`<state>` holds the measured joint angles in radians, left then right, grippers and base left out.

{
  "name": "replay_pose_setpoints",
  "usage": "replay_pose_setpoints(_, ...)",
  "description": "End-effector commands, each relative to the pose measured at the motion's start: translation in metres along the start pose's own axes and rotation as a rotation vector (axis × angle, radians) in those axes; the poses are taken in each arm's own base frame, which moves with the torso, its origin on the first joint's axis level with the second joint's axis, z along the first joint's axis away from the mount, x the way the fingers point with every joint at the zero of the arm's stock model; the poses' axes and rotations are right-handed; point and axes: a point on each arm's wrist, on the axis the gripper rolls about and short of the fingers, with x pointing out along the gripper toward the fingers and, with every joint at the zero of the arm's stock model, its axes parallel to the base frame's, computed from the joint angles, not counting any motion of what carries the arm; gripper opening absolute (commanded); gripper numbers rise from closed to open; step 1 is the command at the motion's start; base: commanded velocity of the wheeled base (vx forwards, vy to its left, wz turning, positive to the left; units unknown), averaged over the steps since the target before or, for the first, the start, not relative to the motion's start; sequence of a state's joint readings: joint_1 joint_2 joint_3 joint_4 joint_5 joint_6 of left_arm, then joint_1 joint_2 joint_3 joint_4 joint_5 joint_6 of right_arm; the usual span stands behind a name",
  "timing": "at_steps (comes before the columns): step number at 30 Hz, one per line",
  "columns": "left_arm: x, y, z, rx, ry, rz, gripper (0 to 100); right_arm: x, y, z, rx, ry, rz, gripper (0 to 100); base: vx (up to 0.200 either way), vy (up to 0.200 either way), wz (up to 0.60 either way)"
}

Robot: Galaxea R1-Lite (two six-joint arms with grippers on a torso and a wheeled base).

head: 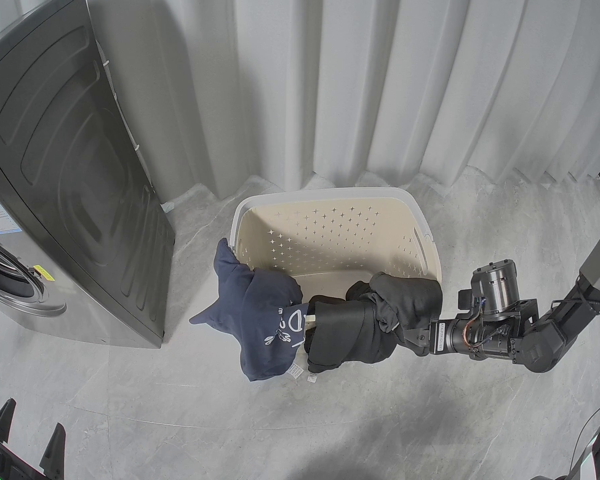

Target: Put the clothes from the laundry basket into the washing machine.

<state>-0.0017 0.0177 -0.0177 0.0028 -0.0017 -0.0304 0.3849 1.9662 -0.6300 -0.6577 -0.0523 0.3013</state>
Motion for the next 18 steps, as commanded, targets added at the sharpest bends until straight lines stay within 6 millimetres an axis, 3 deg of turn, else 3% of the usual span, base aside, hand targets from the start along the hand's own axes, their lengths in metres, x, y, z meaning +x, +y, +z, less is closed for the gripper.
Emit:
replay_pose_setpoints(1, 0.000, 0.000, -0.004, 0.000, 0.003, 0.000, 100, 0.013, 0.002, 0.000, -0.003, 0.012, 0.000, 100, 0.000, 0.000, 0.00)
replay_pose_setpoints(18, 0.000, 0.000, -0.004, -0.002, 0.002, 0.000, 100, 0.055, 0.006, 0.010, 0.016, -0.024, 0.008, 100, 0.000, 0.000, 0.00)
